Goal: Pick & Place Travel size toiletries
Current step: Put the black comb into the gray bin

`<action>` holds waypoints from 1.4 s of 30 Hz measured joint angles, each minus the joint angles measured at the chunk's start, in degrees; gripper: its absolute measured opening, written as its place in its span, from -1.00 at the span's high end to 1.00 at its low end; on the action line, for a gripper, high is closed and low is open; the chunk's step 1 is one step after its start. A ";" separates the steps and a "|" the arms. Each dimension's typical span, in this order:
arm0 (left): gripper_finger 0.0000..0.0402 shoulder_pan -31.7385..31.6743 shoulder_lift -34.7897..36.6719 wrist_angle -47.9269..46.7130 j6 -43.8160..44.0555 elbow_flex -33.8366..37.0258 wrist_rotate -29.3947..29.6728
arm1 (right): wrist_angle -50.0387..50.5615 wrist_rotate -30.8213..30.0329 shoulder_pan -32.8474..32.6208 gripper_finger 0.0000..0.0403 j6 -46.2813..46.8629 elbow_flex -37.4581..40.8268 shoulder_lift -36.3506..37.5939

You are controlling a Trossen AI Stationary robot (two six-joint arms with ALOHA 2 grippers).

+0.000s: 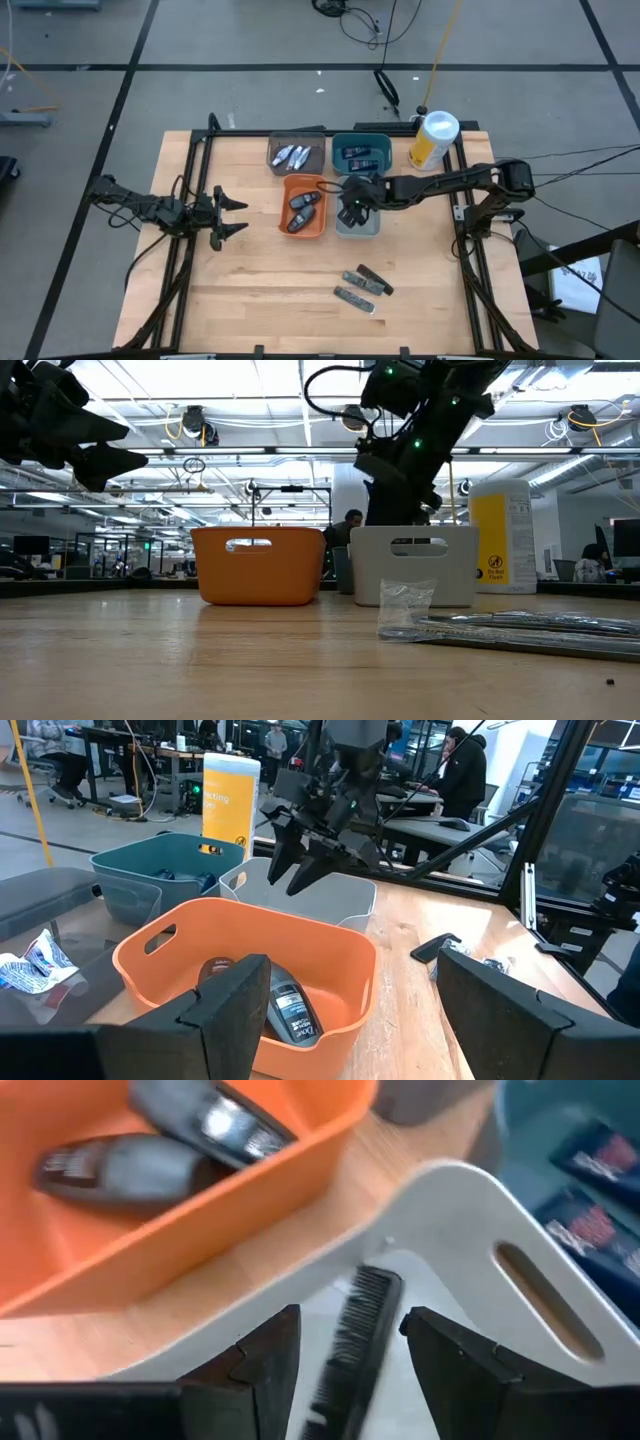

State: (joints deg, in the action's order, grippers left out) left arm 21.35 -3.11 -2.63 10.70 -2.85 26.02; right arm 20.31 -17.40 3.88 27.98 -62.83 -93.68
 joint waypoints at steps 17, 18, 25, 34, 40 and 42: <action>-0.41 0.00 0.02 0.02 0.00 0.00 -0.48 | -17.83 2.40 -17.91 0.07 -13.20 -0.13 13.72; -0.41 0.00 0.02 0.02 0.00 0.00 -0.48 | -19.14 2.39 -19.77 0.04 -12.90 -0.13 13.72; -0.41 0.00 0.02 0.02 0.00 0.00 -0.50 | -20.51 -1.00 -31.17 -0.05 -12.55 -4.37 8.87; -0.41 0.00 0.02 0.02 0.00 0.00 -0.50 | 9.41 -6.72 -37.01 0.09 -4.05 -22.60 -0.16; -0.41 0.00 0.02 0.02 0.00 0.00 -0.48 | 35.16 -3.97 -35.97 0.16 15.30 -22.64 -4.69; -0.41 0.00 0.00 0.02 0.00 0.00 -0.50 | 39.83 -1.06 -35.14 0.18 19.01 -20.54 -6.24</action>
State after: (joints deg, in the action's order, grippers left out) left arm 21.34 -3.11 -2.61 10.70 -2.85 25.52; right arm 60.14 -18.46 -31.27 46.99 -83.37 -99.92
